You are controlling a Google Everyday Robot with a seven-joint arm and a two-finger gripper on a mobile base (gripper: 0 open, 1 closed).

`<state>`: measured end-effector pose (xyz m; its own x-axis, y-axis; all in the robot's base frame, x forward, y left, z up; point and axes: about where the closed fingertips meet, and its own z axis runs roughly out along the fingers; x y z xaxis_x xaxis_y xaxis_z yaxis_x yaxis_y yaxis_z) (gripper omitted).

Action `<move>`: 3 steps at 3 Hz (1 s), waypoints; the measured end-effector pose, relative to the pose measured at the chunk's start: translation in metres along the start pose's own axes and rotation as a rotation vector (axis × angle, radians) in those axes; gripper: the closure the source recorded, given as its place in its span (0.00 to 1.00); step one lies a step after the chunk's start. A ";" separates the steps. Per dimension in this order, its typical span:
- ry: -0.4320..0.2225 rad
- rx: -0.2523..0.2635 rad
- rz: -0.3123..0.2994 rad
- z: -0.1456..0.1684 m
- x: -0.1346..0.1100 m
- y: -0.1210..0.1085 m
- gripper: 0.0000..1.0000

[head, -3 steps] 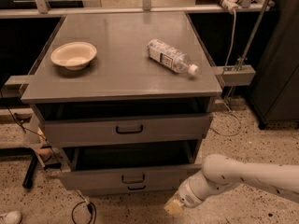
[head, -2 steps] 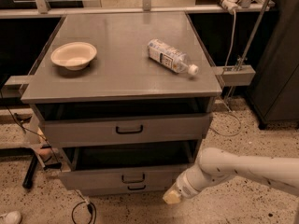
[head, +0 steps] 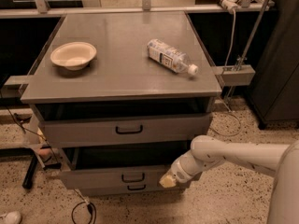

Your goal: Close middle drawer

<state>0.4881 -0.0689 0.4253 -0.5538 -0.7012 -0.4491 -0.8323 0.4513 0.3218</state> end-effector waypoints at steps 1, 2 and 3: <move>-0.004 0.029 -0.016 -0.002 -0.013 -0.014 1.00; -0.004 0.029 -0.016 -0.002 -0.014 -0.014 0.80; -0.004 0.029 -0.016 -0.002 -0.014 -0.014 0.57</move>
Offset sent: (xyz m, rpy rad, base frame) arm 0.0167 0.0017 0.0031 -0.0112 -0.0276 -0.0009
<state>0.5072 -0.0667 0.4289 -0.5401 -0.7064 -0.4574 -0.8416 0.4557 0.2899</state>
